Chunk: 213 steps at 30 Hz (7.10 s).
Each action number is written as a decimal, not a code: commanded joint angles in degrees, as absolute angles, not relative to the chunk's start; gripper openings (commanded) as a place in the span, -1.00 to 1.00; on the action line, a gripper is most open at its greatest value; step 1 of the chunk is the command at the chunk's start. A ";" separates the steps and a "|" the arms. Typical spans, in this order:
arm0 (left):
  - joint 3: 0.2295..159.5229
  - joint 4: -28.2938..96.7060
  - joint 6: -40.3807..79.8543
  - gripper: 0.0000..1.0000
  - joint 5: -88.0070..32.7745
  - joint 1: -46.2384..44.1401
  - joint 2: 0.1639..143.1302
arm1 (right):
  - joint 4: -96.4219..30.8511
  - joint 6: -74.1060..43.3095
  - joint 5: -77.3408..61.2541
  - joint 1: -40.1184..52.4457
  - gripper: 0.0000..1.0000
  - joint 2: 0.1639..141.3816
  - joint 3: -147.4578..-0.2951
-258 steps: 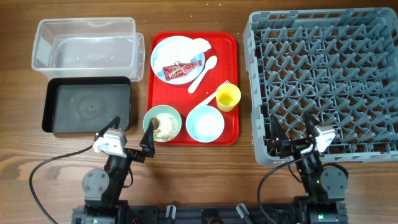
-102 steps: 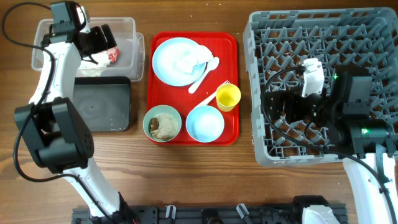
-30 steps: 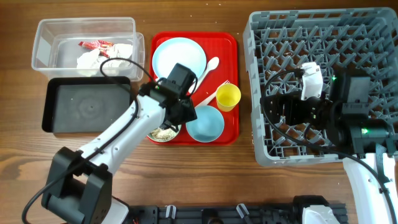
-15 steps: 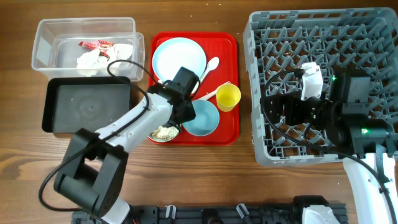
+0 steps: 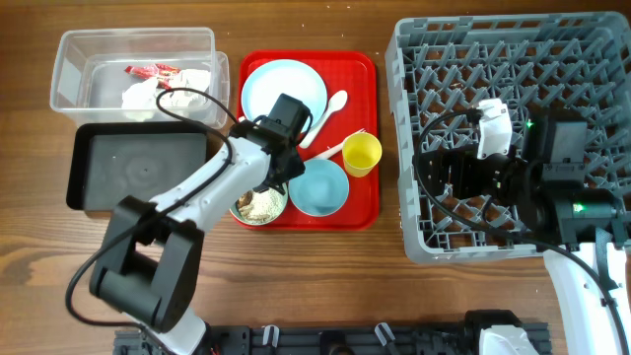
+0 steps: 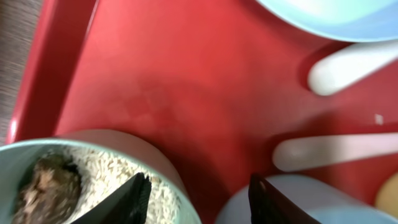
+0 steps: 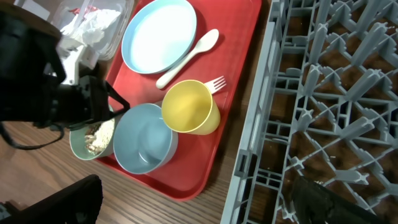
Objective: Sort waste into correct bins and load items into the dishwasher rack
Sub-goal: 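Grasp the green bowl of rice with the left gripper, then tip the green bowl over the black tray to empty the rice, then set the green bowl back on the red tray with the left gripper, then grasp the yellow cup with the left gripper and lift it, then pass the yellow cup from the left gripper to the right gripper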
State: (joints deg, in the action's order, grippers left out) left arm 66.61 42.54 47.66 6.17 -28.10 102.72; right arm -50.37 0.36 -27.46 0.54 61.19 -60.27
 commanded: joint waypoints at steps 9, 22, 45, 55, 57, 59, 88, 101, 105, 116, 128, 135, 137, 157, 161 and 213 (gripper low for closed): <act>66.22 42.48 48.84 -0.91 4.16 -27.94 104.92 | -50.41 1.37 -28.36 0.51 0.99 61.41 -61.06; 86.76 66.74 25.63 -0.92 -9.54 -12.29 95.57 | -50.19 1.48 -28.36 0.51 0.99 61.41 -61.06; 85.34 63.64 -10.31 -0.92 -77.43 39.97 122.93 | -50.26 1.30 -28.38 0.51 0.99 61.41 -61.06; 85.34 68.10 -1.85 -0.92 -90.37 41.17 124.51 | -50.46 1.34 -28.38 0.51 0.98 61.41 -61.06; 85.34 73.43 -3.84 -0.92 -90.37 41.15 124.40 | -50.68 1.30 -28.38 0.51 0.99 61.41 -61.06; 85.34 74.13 -5.58 -0.92 -89.95 41.15 124.40 | -50.68 1.34 -28.38 0.51 1.00 61.41 -61.06; 85.27 74.30 -5.41 -0.92 -33.56 -3.55 108.64 | -50.68 1.32 -28.38 0.51 0.99 61.41 -61.06; 81.19 62.87 12.51 -0.35 -15.11 -21.50 108.64 | -51.11 1.34 -28.38 0.51 0.99 61.41 -61.06; 82.67 63.02 13.34 0.04 -16.19 -21.45 108.62 | -51.27 1.32 -28.38 0.51 0.99 61.41 -61.06; 91.18 51.31 10.70 0.42 -20.08 -27.33 111.53 | -51.33 1.34 -28.38 0.51 1.00 61.41 -61.06; 91.13 44.29 10.79 -0.16 -14.90 -32.08 118.80 | -51.53 1.34 -28.36 0.51 0.99 61.41 -61.04; 91.09 44.36 10.94 -0.80 -14.90 -32.64 119.39 | -51.72 1.34 -28.36 0.51 1.00 61.41 -61.01; 91.09 44.45 10.94 -0.92 -14.90 -32.91 119.50 | -51.77 1.32 -28.38 0.51 0.99 61.41 -61.01; 91.53 71.55 -1.19 -0.92 -81.34 -14.35 106.91 | -27.11 -4.12 -72.42 0.51 0.87 70.70 -56.53; 91.53 72.31 -1.28 -0.92 -81.60 -16.75 106.91 | -24.99 -5.52 -73.06 0.51 0.88 70.85 -56.53; 91.53 66.61 -0.40 -0.92 -86.15 -21.10 106.91 | -20.40 -11.16 -73.17 6.07 0.76 70.85 -56.53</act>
